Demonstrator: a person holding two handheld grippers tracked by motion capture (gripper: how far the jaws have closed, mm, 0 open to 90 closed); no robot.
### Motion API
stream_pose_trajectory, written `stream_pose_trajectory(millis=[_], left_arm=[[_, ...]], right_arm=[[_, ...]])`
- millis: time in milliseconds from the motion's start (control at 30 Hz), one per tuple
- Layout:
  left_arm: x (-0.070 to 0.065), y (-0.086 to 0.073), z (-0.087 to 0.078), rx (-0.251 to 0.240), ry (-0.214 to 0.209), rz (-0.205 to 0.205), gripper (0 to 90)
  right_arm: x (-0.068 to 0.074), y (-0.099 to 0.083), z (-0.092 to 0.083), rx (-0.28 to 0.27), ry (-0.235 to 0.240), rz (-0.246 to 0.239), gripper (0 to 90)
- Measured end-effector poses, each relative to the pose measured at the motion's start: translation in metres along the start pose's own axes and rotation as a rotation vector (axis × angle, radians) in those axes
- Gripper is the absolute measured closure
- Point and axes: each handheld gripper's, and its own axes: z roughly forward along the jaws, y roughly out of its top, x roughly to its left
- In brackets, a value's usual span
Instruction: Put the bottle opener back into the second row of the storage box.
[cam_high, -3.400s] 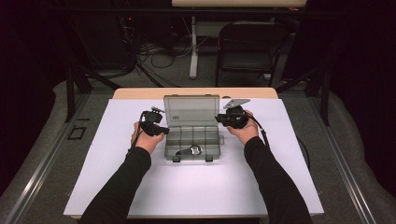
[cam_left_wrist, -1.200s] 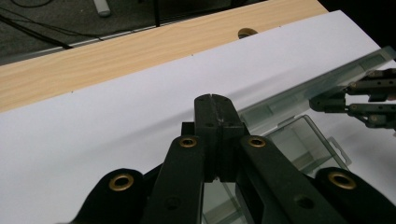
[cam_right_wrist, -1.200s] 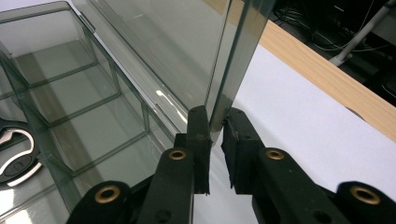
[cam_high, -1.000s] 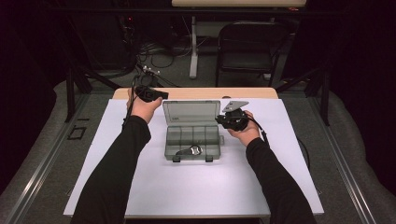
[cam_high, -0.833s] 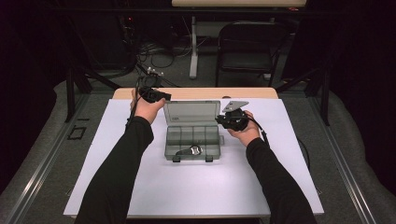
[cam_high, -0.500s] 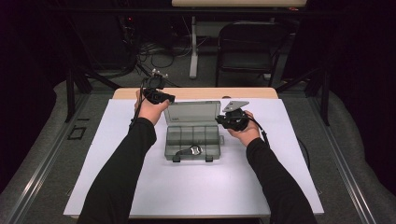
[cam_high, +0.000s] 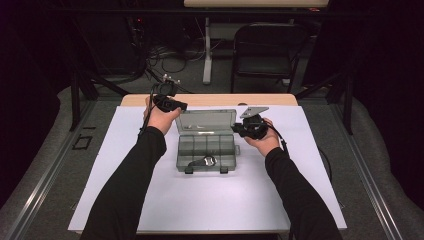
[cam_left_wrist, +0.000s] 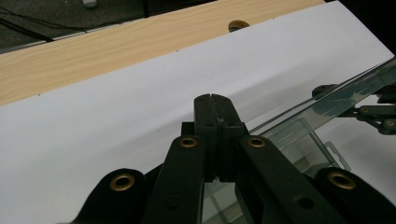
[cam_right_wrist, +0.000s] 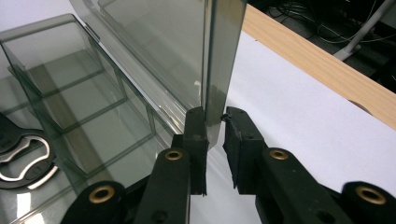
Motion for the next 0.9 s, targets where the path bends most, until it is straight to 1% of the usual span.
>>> stream_pose_trajectory(millis=[133, 233, 300, 533, 567, 733, 900], left_arm=[[-0.001, 0.0, -0.001, -0.001, 0.002, 0.004, 90.0], [-0.002, -0.001, -0.001, 0.001, -0.002, 0.005, 90.0], [-0.002, -0.001, -0.001, -0.002, -0.005, 0.005, 90.0], [-0.004, -0.004, -0.003, -0.006, -0.012, 0.007, 90.0], [-0.004, -0.005, -0.003, -0.006, -0.014, 0.01, 90.0], [-0.004, -0.007, -0.004, -0.005, -0.016, 0.013, 90.0], [-0.006, -0.009, -0.004, -0.006, -0.023, 0.017, 90.0]], right_arm=[[0.001, 0.002, -0.004, 0.002, -0.003, 0.008, 78.6], [0.001, 0.004, -0.008, -0.002, -0.001, 0.027, 78.2], [0.002, 0.005, -0.01, 0.003, -0.008, 0.029, 77.5], [0.003, 0.008, -0.023, 0.001, 0.0, 0.077, 77.4], [0.004, 0.008, -0.025, 0.003, 0.004, 0.093, 77.3], [0.008, 0.008, -0.037, -0.011, 0.031, 0.214, 79.9], [0.016, 0.008, -0.043, -0.013, 0.065, 0.252, 86.0]])
